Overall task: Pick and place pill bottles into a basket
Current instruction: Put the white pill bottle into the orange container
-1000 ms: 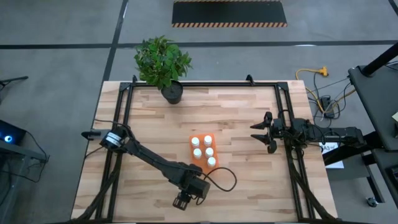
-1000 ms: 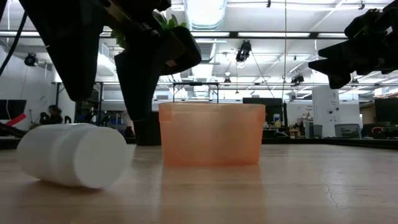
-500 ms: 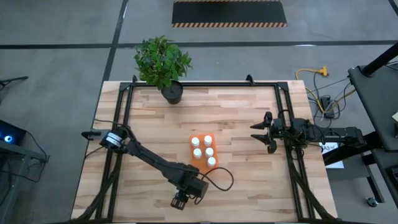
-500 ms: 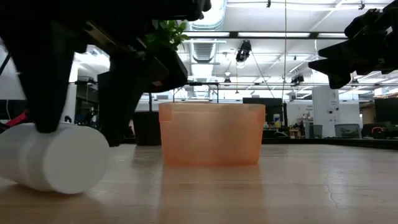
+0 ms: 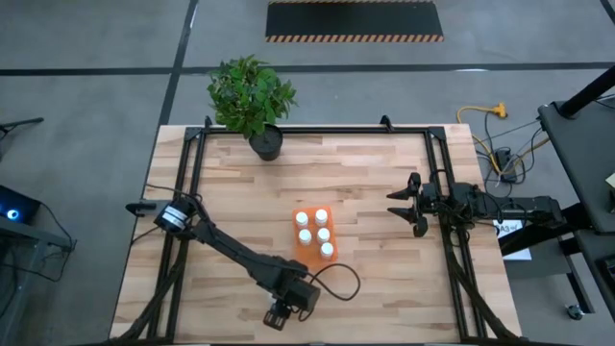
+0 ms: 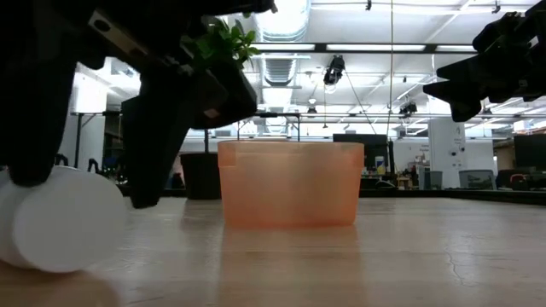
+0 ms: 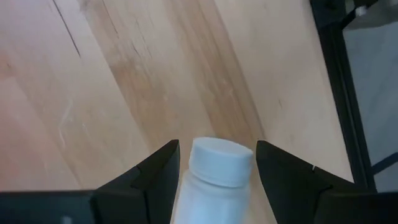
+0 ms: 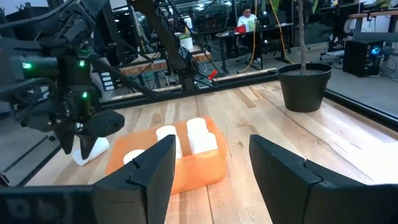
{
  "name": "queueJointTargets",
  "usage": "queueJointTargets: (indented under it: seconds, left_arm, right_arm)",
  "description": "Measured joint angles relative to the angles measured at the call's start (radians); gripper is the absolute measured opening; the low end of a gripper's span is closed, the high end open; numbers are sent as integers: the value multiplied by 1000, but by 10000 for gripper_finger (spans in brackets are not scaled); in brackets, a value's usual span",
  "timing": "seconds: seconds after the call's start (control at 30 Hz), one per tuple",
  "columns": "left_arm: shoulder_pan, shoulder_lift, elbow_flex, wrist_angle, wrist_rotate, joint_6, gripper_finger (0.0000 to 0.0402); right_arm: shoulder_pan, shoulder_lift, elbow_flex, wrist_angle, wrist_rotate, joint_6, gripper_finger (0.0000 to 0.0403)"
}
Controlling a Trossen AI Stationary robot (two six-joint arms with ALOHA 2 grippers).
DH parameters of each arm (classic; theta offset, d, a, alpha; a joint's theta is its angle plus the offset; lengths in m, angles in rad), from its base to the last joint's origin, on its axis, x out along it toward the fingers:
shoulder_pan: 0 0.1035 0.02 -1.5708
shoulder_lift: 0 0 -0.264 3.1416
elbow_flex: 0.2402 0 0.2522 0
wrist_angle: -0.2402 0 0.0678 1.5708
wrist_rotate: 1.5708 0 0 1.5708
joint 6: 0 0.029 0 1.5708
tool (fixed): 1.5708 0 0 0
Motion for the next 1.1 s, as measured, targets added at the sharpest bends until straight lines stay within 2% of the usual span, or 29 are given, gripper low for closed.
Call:
queueJointTargets:
  seconds: [0.5, 0.73, 0.8, 1.1]
  left_arm:
    - [-38, 0, -60, 30, 29, -27, 193]
    - [-38, 0, -60, 66, 22, -64, 141]
    - [-38, 0, -59, 87, 21, -86, 138]
    - [-38, -1, -37, 104, -75, -191, 138]
  right_arm:
    - [0, 0, 0, 0, 0, 0, 194]
    - [0, 0, 0, 0, 0, 0, 194]
    - [0, 0, 0, 0, 0, 0, 194]
    - [0, 0, 0, 0, 0, 0, 194]
